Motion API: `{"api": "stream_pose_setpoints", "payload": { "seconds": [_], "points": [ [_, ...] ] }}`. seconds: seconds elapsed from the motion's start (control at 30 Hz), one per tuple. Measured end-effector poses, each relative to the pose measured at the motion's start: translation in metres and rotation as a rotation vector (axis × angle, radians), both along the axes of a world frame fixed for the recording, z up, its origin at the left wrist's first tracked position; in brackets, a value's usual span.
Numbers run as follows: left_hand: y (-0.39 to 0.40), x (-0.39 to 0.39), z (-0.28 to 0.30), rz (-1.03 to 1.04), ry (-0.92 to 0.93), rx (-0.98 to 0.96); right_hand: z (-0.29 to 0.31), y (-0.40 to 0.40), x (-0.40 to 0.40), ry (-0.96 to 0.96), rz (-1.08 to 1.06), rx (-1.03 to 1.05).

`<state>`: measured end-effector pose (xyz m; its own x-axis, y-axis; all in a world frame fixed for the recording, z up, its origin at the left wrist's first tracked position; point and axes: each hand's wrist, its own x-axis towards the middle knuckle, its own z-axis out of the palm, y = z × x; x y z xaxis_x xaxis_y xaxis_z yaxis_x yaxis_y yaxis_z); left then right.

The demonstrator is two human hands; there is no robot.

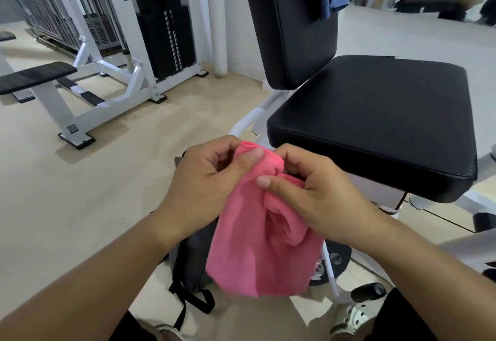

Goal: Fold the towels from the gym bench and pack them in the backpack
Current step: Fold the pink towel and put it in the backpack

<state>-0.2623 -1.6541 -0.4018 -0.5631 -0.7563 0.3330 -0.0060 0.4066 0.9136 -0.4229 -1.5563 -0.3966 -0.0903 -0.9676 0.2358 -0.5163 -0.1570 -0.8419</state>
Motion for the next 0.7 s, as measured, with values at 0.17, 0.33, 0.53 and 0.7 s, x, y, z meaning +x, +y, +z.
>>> {"api": "stream_pose_setpoints", "payload": {
  "seconds": [0.17,0.33,0.53,0.7],
  "points": [
    [-0.019,0.007,-0.006,0.233,0.073,0.061,-0.002,-0.005,-0.01,-0.114,-0.182,-0.082],
    [-0.06,0.027,-0.003,0.533,0.189,0.185,0.008,-0.009,-0.04,-0.294,-0.446,-0.194],
    [-0.094,0.054,-0.015,0.611,0.124,0.338,0.009,-0.013,-0.064,-0.409,-0.636,-0.17],
    [-0.081,0.043,-0.017,0.389,0.001,0.36,0.005,-0.015,-0.055,-0.344,-0.539,-0.138]
  ]
}}
